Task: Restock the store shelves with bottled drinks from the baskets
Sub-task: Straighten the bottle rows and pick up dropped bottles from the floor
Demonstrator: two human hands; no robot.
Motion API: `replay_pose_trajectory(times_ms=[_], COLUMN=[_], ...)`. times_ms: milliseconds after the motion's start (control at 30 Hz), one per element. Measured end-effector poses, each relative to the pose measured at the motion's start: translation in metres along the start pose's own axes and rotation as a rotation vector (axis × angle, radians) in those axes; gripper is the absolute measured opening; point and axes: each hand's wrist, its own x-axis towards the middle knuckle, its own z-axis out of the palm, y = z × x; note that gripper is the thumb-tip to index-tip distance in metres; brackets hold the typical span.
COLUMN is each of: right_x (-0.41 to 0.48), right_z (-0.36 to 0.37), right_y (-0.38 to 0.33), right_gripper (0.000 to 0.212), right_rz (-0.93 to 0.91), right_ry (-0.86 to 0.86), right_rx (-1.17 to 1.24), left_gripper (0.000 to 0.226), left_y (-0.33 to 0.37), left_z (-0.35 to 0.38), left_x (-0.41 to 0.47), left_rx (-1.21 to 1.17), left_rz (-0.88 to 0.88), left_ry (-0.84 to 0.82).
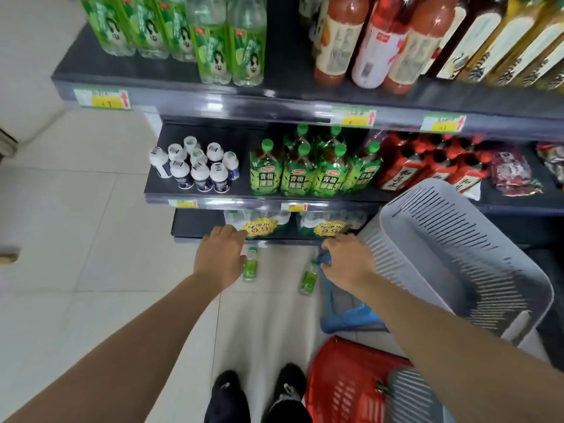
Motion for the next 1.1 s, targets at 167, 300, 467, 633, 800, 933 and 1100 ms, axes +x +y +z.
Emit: replay_pose_trajectory(times_ms=[167,300,467,633,800,933,1100], right_x=[0.028,0.060,0.114,0.168,0.216,0.248,0.276], right_z=[0.083,0.162,0.265,0.369,0.453,0.494,0.532], right_y=[0.008,0.011,0.012,0.022,0.041,0.056,0.065], right_gripper=[0.032,0.034,0.044,0.045,0.050,0.049,0.085], right_rz=[0.042,0.096,0.167,0.301,0.363,0.449,0.560], right_ry=[-0.080,-0.186,-0.251,-0.245,-0.267,-0.225,-0.201], right_rx=[0.016,0.053,0.075,0.143,0.200,0.266,0.457], left_gripper=[0.048,0.046,0.045,0.045,0.048,0.053,0.074], left_y=[-0.007,-0.020,-0.041,-0.058,-0.070,-0.079,-0.082], left_z=[0.083,0.163,0.271,0.377,0.462,0.513,0.551], left_x=[0.022,0.048,0.083,0.134,0.180,0.202,0.216], left_rx=[0.007,0.029,0.050,0.099,0.162,0.184,-0.020], left_rz=[0.005,0.024,0.042,0.036,0.066,0.053,-0.046], left_ry=[-0.061,-0.122,-0.182,-0.215,-0.222,-0.229,-0.243])
